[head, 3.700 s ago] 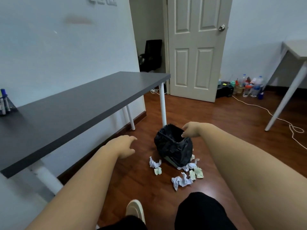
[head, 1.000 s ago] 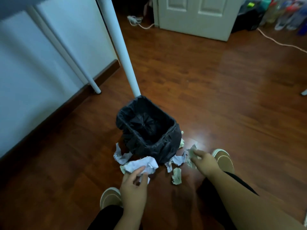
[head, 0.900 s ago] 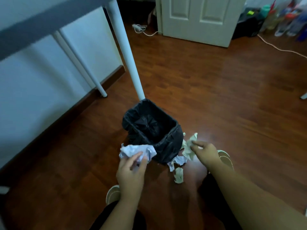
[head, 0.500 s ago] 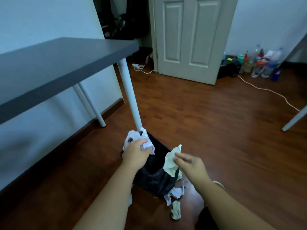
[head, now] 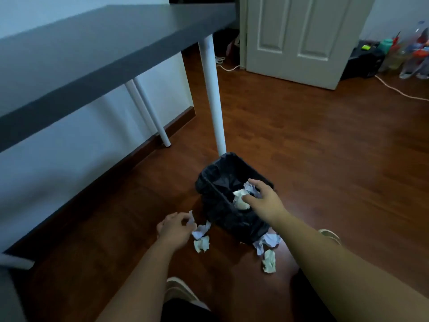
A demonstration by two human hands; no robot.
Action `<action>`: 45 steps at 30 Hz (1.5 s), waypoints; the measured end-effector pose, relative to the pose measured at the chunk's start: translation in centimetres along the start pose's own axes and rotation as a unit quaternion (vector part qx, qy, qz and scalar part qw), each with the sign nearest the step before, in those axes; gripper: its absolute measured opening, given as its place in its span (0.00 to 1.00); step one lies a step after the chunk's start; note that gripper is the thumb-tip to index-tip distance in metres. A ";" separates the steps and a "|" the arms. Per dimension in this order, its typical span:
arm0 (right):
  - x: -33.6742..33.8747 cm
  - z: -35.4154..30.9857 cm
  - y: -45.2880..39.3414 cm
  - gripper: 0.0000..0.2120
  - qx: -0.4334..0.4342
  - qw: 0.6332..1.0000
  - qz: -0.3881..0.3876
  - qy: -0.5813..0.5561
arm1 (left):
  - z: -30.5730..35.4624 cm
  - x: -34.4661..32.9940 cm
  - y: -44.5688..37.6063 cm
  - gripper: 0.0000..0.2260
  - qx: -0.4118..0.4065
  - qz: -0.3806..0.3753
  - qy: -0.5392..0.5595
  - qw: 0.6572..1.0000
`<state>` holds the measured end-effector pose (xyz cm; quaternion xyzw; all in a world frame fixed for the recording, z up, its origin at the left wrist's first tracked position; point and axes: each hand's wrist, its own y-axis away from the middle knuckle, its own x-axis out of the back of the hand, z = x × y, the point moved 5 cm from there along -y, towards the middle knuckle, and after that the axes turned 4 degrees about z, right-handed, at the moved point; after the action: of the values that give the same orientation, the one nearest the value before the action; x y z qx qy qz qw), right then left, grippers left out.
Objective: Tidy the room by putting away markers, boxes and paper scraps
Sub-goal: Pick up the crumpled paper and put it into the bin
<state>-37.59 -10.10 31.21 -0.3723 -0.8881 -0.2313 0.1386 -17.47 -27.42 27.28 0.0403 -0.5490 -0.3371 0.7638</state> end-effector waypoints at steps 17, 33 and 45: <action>-8.2 21.4 1.5 0.14 -0.195 0.953 -0.049 0.227 | -7.9 -9.6 -5.4 0.23 0.020 -0.125 -0.039 0.991; -12.1 29.5 -5.1 0.14 -0.279 0.959 -0.019 0.054 | -8.1 -18.8 -13.1 0.34 0.177 -0.145 0.228 0.946; -10.8 29.2 -4.4 0.07 -0.328 0.942 0.002 -0.071 | -7.9 -17.0 -13.1 0.29 0.203 -0.045 0.391 0.897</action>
<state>-35.58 -4.22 0.37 -0.4142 -0.7698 -0.4826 -0.0541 -19.67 -30.44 4.68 0.3476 -0.2601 -0.2098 0.8761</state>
